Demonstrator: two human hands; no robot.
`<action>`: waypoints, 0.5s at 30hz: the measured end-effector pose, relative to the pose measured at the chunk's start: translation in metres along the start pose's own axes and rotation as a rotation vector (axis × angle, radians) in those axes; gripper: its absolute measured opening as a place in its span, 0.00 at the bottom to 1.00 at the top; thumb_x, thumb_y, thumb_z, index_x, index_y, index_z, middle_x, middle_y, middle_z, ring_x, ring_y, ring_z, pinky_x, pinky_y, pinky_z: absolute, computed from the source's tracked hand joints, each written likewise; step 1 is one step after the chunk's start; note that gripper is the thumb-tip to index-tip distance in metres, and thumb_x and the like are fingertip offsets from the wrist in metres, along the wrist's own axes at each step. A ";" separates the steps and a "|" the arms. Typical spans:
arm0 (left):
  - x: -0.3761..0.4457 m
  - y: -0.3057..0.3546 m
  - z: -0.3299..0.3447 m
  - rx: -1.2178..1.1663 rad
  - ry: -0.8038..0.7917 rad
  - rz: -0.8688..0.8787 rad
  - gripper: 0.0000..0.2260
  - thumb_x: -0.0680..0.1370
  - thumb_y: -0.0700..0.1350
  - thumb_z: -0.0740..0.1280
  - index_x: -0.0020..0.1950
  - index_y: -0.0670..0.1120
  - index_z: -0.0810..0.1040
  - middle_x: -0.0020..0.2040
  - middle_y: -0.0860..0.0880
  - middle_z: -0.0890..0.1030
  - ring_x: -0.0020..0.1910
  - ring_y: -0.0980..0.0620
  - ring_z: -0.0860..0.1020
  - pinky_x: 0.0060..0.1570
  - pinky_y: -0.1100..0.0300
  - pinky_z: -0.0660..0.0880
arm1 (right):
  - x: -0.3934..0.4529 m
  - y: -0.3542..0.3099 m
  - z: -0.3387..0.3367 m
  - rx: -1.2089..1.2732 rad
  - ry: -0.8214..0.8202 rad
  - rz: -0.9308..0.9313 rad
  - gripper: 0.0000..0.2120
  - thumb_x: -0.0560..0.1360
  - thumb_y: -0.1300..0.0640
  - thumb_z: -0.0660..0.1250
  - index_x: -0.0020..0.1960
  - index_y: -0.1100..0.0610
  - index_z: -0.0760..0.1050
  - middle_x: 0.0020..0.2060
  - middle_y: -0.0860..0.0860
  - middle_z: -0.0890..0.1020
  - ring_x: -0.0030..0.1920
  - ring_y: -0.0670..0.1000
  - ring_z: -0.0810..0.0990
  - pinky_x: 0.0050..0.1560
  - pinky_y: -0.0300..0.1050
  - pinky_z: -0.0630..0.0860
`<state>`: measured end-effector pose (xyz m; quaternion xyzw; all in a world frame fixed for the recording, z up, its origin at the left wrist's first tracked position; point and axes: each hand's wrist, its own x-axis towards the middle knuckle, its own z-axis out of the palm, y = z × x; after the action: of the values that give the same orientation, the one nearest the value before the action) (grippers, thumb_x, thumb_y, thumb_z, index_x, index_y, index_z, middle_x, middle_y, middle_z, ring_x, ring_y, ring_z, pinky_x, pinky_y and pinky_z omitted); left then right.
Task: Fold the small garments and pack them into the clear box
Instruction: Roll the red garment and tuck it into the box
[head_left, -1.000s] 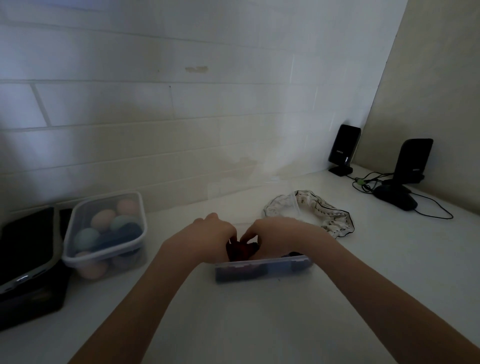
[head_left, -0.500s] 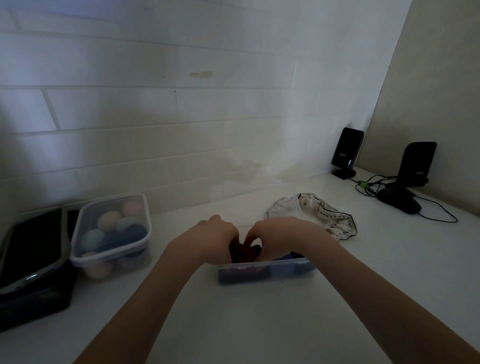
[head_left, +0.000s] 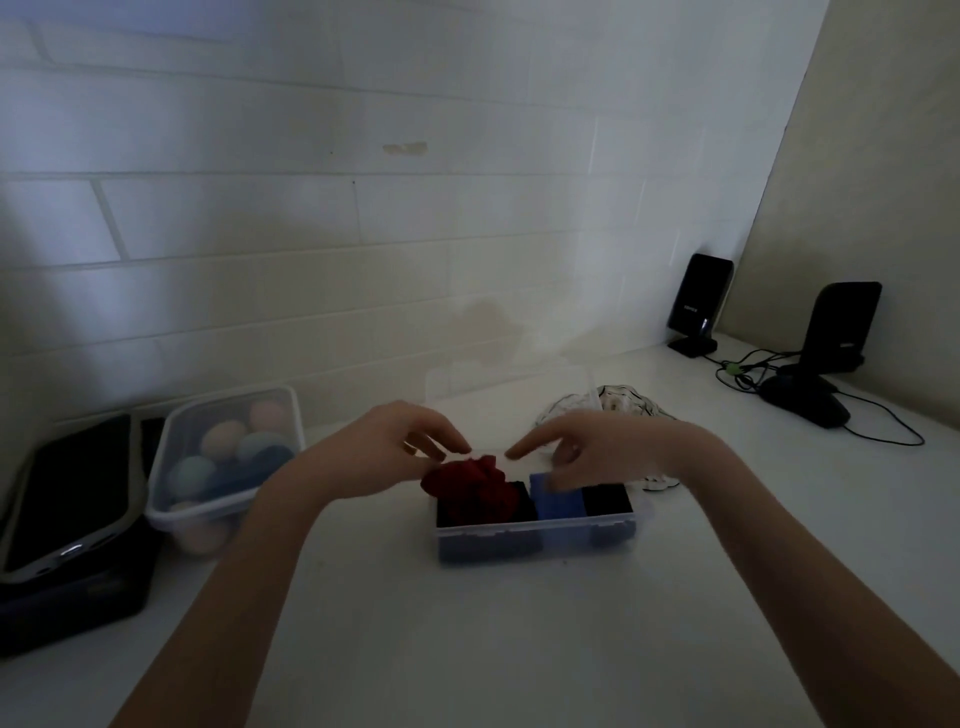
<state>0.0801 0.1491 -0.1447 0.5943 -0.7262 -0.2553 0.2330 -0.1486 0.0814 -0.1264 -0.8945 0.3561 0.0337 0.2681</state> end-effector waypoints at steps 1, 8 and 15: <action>0.001 -0.002 -0.001 -0.020 0.035 0.010 0.13 0.71 0.33 0.68 0.45 0.52 0.81 0.42 0.58 0.81 0.44 0.59 0.81 0.49 0.62 0.78 | -0.004 0.007 -0.006 0.077 0.096 -0.015 0.14 0.75 0.56 0.65 0.59 0.45 0.76 0.31 0.43 0.76 0.24 0.40 0.71 0.34 0.31 0.66; 0.003 0.002 0.010 -0.042 0.103 0.096 0.15 0.69 0.34 0.69 0.35 0.56 0.79 0.33 0.60 0.82 0.33 0.60 0.78 0.35 0.68 0.75 | -0.018 0.075 -0.018 0.298 0.841 0.204 0.07 0.74 0.65 0.62 0.45 0.56 0.78 0.21 0.48 0.68 0.19 0.42 0.62 0.22 0.34 0.62; 0.006 0.023 0.023 0.064 -0.079 0.045 0.07 0.71 0.50 0.72 0.48 0.56 0.82 0.43 0.60 0.81 0.42 0.60 0.79 0.43 0.69 0.74 | -0.013 0.088 0.004 0.366 0.784 0.228 0.08 0.75 0.64 0.62 0.48 0.54 0.77 0.27 0.54 0.78 0.20 0.44 0.71 0.24 0.37 0.70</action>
<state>0.0467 0.1492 -0.1474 0.5744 -0.7557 -0.2501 0.1906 -0.2151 0.0385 -0.1666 -0.7324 0.5273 -0.3423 0.2613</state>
